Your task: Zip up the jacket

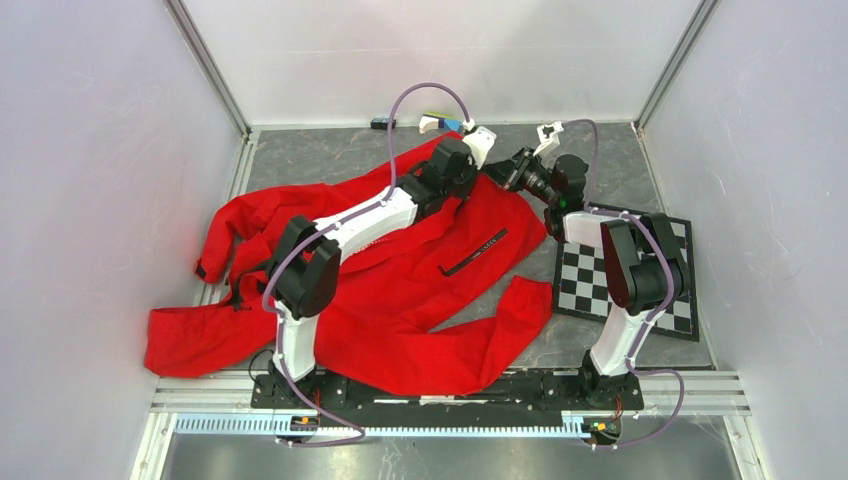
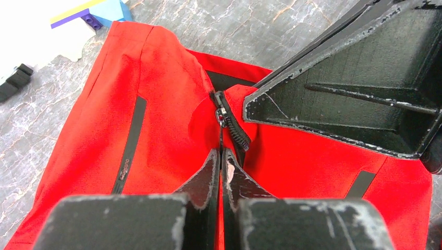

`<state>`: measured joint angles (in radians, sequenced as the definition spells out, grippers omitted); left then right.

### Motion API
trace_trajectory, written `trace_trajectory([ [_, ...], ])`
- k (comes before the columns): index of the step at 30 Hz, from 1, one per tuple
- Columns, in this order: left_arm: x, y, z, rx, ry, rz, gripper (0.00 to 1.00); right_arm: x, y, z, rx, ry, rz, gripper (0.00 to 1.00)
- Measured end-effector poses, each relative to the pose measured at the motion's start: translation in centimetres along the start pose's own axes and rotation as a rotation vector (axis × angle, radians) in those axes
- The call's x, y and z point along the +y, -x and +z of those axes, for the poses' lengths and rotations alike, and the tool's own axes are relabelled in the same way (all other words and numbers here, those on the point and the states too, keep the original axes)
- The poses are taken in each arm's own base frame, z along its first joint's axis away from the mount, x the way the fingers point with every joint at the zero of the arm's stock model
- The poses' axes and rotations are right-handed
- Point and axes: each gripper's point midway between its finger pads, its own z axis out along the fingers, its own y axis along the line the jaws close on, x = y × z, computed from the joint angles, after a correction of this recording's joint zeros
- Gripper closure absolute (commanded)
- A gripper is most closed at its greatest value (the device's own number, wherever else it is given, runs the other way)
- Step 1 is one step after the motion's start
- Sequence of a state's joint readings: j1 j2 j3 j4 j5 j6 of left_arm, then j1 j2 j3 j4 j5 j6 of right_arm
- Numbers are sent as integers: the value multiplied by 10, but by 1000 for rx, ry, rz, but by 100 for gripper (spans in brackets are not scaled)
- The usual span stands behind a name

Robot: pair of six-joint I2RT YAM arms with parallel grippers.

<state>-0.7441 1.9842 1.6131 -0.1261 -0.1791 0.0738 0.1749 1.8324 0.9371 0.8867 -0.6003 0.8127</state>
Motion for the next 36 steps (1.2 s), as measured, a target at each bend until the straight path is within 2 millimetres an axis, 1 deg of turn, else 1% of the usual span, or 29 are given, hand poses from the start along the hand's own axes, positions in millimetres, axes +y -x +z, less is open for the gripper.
trace_trajectory([
  [2, 0, 1, -1, -12, 2, -2, 98, 3, 1, 0, 0, 12, -4, 100],
  [3, 1, 3, -1, -17, 2, -3, 98, 3, 0, 0, 1, 18, -6, 97],
  [5, 1, 5, -2, -24, 3, -5, 98, 4, -1, -1, 11, 26, -15, 88],
  [8, 1, 6, -2, -25, 3, -5, 98, 3, -3, 0, 38, 23, -23, 71],
  [10, 1, 5, -2, -22, 2, -5, 98, -1, -3, 1, 59, 9, -31, 64],
  [12, 1, 5, -2, -22, 1, -5, 98, -4, -2, 1, 77, -9, -38, 55],
  [16, 1, 4, -3, -17, 1, -4, 98, -14, -3, 1, 132, -50, -45, 49],
  [22, 0, 2, -3, -9, -5, -2, 98, -11, 6, 4, 163, -38, -106, 36],
  [25, -1, 1, -4, -1, -9, 0, 98, -12, 3, 3, 182, -35, -119, 36],
  [27, -1, 2, -4, -2, -9, 0, 98, -11, 2, 2, 196, -34, -122, 37],
  [29, 0, 3, -4, -3, -9, 0, 98, -9, 3, 3, 201, -28, -129, 43],
  [33, -1, 2, -4, -3, -9, 0, 98, -3, 8, 5, 201, -1, -143, 60],
  [35, 0, 2, -4, -3, -9, 0, 98, 0, 8, 5, 202, 11, -145, 66],
  [36, 0, 2, -4, -3, -9, 0, 98, 0, 8, 5, 204, 15, -142, 66],
])
